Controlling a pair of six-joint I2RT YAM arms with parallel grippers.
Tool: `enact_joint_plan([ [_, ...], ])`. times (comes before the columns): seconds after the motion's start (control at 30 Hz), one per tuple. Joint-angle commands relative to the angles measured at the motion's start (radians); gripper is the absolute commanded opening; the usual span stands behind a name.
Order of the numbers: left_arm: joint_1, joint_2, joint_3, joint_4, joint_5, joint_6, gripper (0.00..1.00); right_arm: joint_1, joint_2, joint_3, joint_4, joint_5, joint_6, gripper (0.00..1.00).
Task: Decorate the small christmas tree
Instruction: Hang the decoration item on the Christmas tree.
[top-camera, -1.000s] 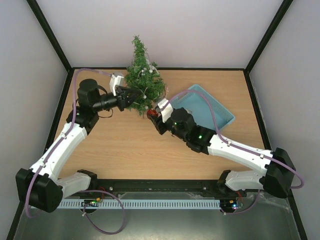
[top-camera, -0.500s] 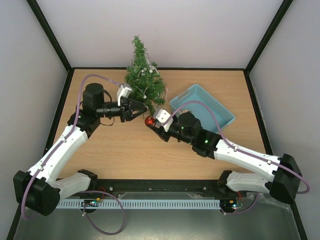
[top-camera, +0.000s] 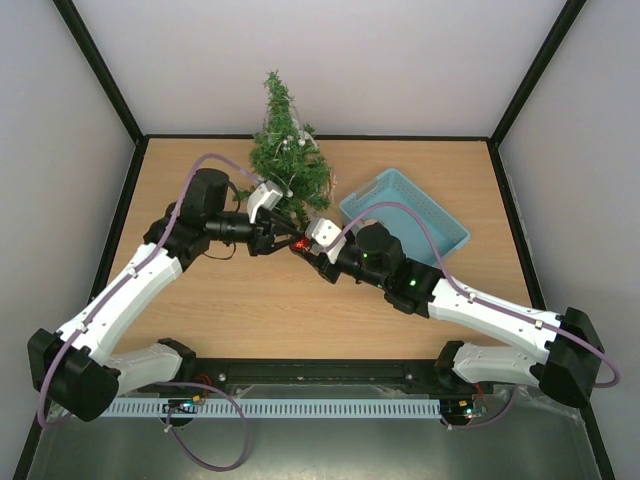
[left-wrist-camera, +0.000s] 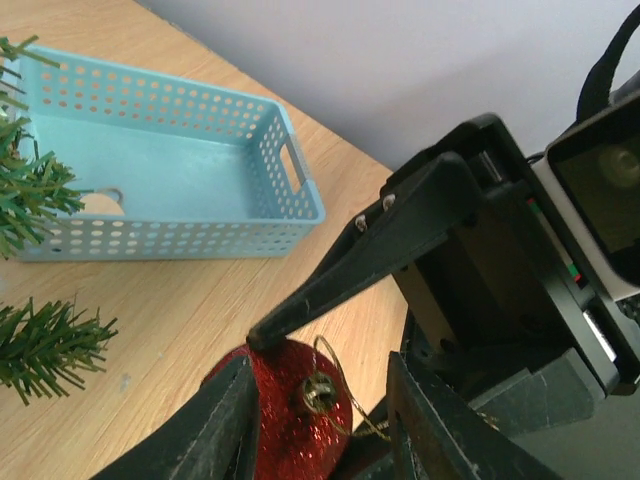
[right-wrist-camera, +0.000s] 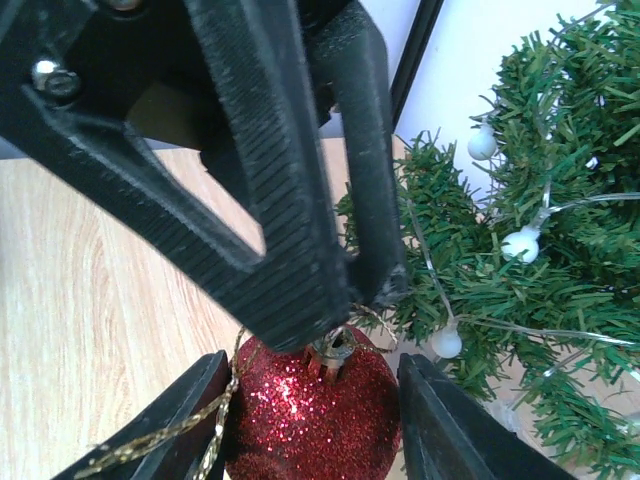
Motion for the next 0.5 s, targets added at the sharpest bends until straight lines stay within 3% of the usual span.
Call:
enact_joint_plan([
  [0.0, -0.014, -0.005, 0.045, -0.078, -0.058, 0.033, 0.36, -0.002, 0.009, 0.036, 0.022, 0.068, 0.003, 0.42],
  [0.27, -0.015, -0.038, 0.036, -0.065, -0.147, -0.087, 0.43, -0.003, 0.022, 0.04, 0.034, 0.18, 0.027, 0.42],
  [0.47, -0.015, -0.039, -0.01, 0.069, -0.107, -0.245, 0.42, -0.003, 0.038, 0.046, 0.044, 0.187, 0.037, 0.42],
])
